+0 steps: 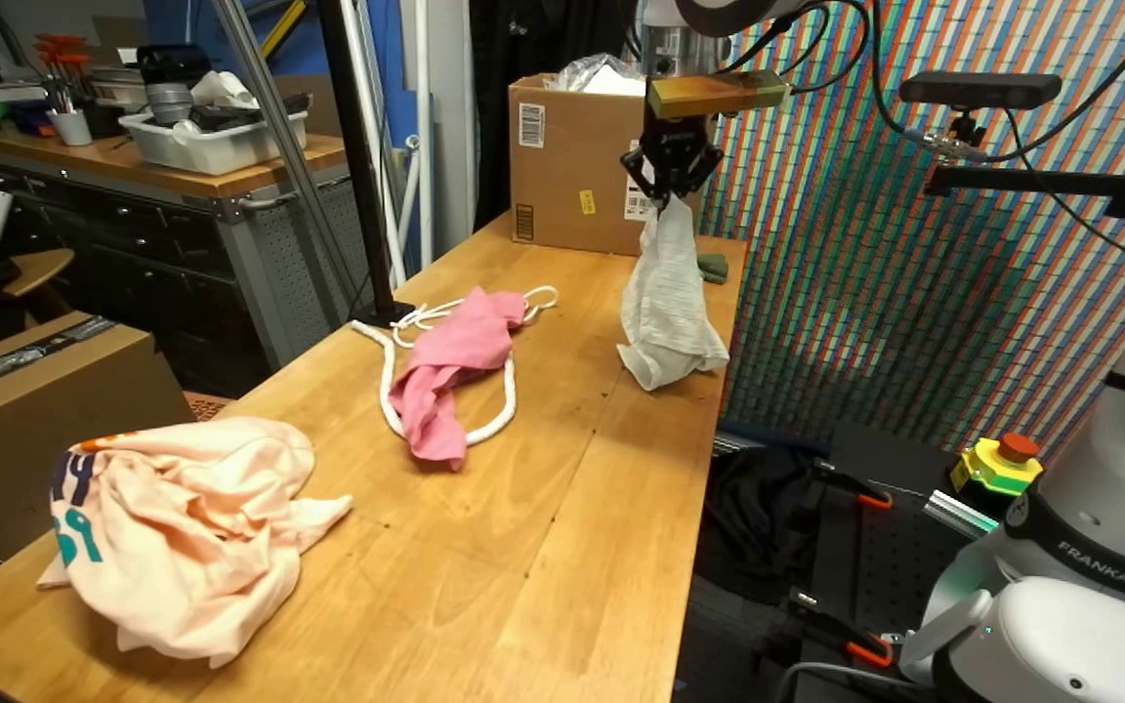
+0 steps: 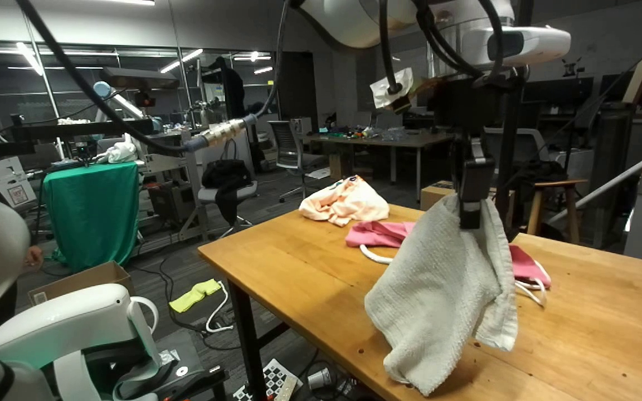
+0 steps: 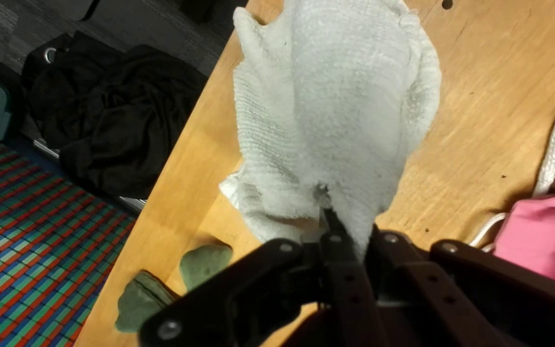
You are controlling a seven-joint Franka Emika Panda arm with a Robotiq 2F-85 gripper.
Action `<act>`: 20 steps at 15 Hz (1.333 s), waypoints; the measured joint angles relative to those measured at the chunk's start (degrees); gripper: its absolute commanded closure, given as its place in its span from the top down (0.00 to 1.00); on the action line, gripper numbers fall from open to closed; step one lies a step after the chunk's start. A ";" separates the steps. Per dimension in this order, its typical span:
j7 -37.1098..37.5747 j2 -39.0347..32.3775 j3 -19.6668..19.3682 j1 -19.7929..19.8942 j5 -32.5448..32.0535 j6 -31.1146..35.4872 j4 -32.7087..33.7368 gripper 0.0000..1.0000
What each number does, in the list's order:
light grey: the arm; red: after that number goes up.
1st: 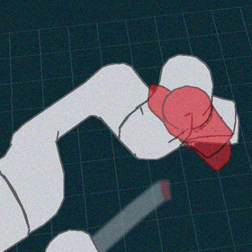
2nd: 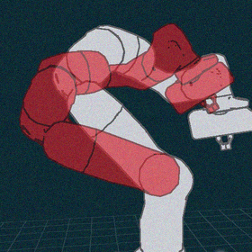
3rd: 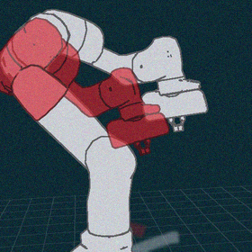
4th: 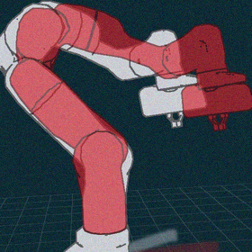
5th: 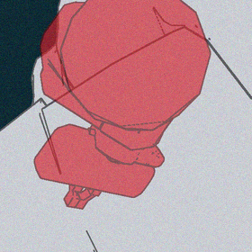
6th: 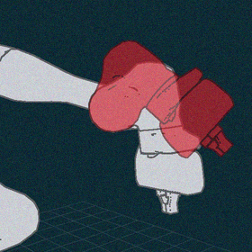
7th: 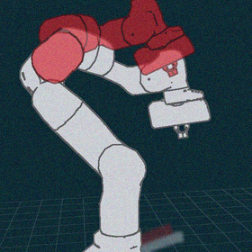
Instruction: Spread the objects that are on the table, where the orange object and pink cloth moved to the right, white towel and smaller rope to remain on the center, light pink object and bigger rope moved to the left
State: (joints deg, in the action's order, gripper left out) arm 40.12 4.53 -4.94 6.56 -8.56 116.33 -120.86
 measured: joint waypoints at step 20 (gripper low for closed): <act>0.56 -8.47 0.55 -3.00 -6.91 2.18 2.57 1.00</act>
State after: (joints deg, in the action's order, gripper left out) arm 40.68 -3.94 -4.40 3.56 -15.47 118.52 -118.29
